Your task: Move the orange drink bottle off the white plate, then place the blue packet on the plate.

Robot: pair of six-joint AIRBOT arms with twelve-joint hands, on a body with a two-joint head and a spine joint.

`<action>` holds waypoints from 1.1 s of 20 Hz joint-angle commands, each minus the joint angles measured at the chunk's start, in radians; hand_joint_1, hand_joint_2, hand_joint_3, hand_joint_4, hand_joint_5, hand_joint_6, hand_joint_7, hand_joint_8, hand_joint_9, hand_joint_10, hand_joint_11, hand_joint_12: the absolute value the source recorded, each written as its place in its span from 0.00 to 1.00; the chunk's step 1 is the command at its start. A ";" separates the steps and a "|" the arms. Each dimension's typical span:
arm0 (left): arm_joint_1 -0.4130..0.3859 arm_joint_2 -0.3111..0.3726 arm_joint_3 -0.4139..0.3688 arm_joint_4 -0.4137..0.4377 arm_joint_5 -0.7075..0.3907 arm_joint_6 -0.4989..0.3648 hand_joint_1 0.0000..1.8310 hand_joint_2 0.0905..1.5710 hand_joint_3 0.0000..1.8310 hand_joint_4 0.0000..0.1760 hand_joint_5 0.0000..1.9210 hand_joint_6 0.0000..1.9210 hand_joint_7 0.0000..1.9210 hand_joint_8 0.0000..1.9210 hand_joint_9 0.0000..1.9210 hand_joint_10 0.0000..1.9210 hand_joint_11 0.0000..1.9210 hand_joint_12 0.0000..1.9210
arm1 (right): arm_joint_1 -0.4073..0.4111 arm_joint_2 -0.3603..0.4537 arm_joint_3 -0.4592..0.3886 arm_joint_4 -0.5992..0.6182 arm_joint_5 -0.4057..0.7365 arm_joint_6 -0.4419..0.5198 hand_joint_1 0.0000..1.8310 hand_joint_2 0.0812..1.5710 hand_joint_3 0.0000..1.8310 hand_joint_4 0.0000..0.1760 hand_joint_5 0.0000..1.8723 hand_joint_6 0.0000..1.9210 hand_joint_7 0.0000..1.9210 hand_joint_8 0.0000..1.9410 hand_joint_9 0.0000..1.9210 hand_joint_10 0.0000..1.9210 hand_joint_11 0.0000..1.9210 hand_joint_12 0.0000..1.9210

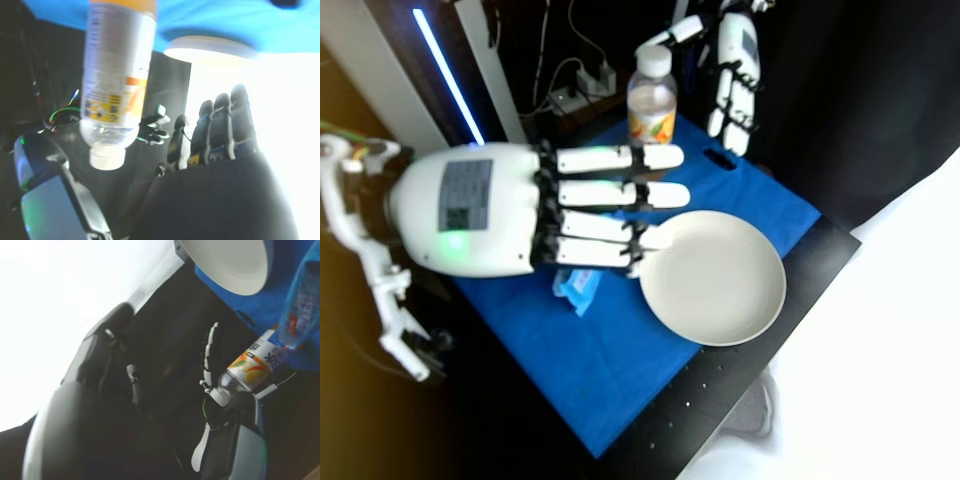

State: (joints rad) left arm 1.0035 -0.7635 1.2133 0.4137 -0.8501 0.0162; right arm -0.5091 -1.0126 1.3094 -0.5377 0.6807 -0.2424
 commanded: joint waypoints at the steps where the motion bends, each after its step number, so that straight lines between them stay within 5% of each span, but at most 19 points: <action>1: -0.002 0.007 0.008 -0.067 -0.087 0.007 0.35 0.32 0.00 1.00 0.00 0.00 0.00 0.00 0.00 0.00 0.00 0.00 | 0.010 0.001 0.000 0.020 0.088 0.013 0.36 0.49 0.01 0.59 0.00 0.00 0.03 0.00 0.05 0.01 0.02 0.33; 2: -0.001 0.008 0.016 -0.091 -0.086 0.025 0.34 0.32 0.00 1.00 0.00 0.00 0.00 0.00 0.00 0.00 0.00 0.00 | 0.010 0.002 -0.001 -0.013 0.075 0.030 0.33 0.46 0.00 0.69 0.00 0.00 0.03 0.00 0.05 0.01 0.00 0.26; 3: 0.001 0.009 0.020 -0.123 -0.089 0.051 0.33 0.32 0.00 1.00 0.00 0.00 0.00 0.00 0.00 0.00 0.00 0.00 | 0.012 0.002 0.000 -0.045 0.064 0.051 0.30 0.39 0.00 0.64 0.00 0.00 0.05 0.00 0.06 0.01 0.00 0.31; 4: 0.001 0.009 0.026 -0.169 -0.100 0.094 0.34 0.32 0.00 1.00 0.00 0.00 0.00 0.00 0.00 0.00 0.00 0.00 | 0.018 0.002 -0.001 -0.083 0.051 0.071 0.29 0.35 0.00 0.63 0.00 0.00 0.06 0.00 0.08 0.00 0.00 0.47; 5: 0.001 0.007 0.031 -0.198 -0.109 0.117 0.35 0.31 0.00 1.00 0.00 0.00 0.00 0.00 0.00 0.00 0.00 0.00 | 0.020 0.001 -0.001 -0.101 0.042 0.080 0.29 0.35 0.00 0.54 0.00 0.00 0.04 0.00 0.07 0.00 0.00 0.56; 6: 0.000 0.000 0.043 -0.224 -0.119 0.129 0.35 0.30 0.00 1.00 0.00 0.00 0.00 0.00 0.00 0.00 0.00 0.00 | 0.020 -0.001 -0.001 -0.116 0.035 0.087 0.30 0.34 0.00 0.40 0.00 0.00 0.04 0.00 0.07 0.00 0.00 0.56; 7: -0.002 -0.007 0.054 -0.240 -0.125 0.130 0.35 0.29 0.00 1.00 0.00 0.00 0.00 0.00 0.00 0.00 0.00 0.00 | 0.020 -0.002 -0.001 -0.130 0.029 0.093 0.32 0.34 0.00 0.39 0.00 0.00 0.05 0.00 0.07 0.00 0.00 0.51; 9: -0.008 -0.018 0.072 -0.263 -0.129 0.134 0.34 0.32 0.00 1.00 0.00 0.00 0.00 0.00 0.00 0.00 0.00 0.00 | 0.020 -0.006 -0.001 -0.163 0.015 0.107 0.30 0.34 0.00 0.07 0.01 0.00 0.07 0.00 0.08 0.00 0.00 0.54; 10: -0.011 -0.024 0.083 -0.275 -0.133 0.135 0.34 0.33 0.00 1.00 0.00 0.00 0.00 0.00 0.00 0.00 0.00 0.00 | 0.020 -0.009 -0.001 -0.181 0.007 0.115 0.30 0.34 0.00 0.00 0.02 0.01 0.08 0.01 0.08 0.01 0.00 0.54; 14: -0.039 -0.036 0.099 -0.281 -0.131 0.136 0.40 0.33 0.00 1.00 0.00 0.00 0.00 0.00 0.00 0.00 0.00 0.00 | 0.020 -0.021 0.000 -0.252 -0.028 0.158 0.31 0.33 0.00 0.07 0.04 0.00 0.10 0.00 0.07 0.00 0.00 0.41; 15: -0.039 -0.037 0.096 -0.278 -0.131 0.136 0.38 0.33 0.00 1.00 0.00 0.00 0.00 0.00 0.00 0.00 0.00 0.00 | 0.020 -0.026 0.000 -0.262 -0.034 0.160 0.30 0.31 0.00 0.00 0.05 0.00 0.12 0.01 0.09 0.01 0.00 0.37; 18: -0.043 -0.036 0.093 -0.280 -0.158 0.135 0.36 0.33 0.00 1.00 0.00 0.00 0.00 0.00 0.00 0.00 0.00 0.00 | 0.020 -0.033 0.000 -0.303 -0.057 0.177 0.31 0.31 0.00 0.00 0.09 0.00 0.16 0.01 0.12 0.01 0.00 0.33; 20: -0.061 -0.032 0.091 -0.280 -0.178 0.135 0.37 0.34 0.00 1.00 0.00 0.00 0.00 0.00 0.00 0.00 0.00 0.00 | 0.020 -0.035 0.001 -0.334 -0.069 0.195 0.32 0.32 0.00 0.31 0.11 0.00 0.14 0.00 0.09 0.00 0.00 0.18; 21: -0.070 -0.030 0.089 -0.278 -0.185 0.135 0.36 0.33 0.00 1.00 0.00 0.00 0.00 0.00 0.00 0.00 0.00 0.00 | 0.020 -0.038 0.002 -0.352 -0.081 0.199 0.33 0.34 0.00 0.30 0.11 0.00 0.13 0.00 0.08 0.00 0.00 0.15; 22: -0.071 -0.028 0.087 -0.276 -0.190 0.135 0.33 0.33 0.00 1.00 0.00 0.00 0.00 0.00 0.00 0.00 0.00 0.00 | 0.020 -0.040 0.002 -0.365 -0.092 0.200 0.31 0.34 0.00 0.22 0.14 0.00 0.15 0.00 0.10 0.00 0.00 0.22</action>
State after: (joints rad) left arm 0.9409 -0.7944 1.3018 0.1791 -0.9306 0.1581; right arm -0.5037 -1.0496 1.3098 -0.9440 0.5308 -0.0483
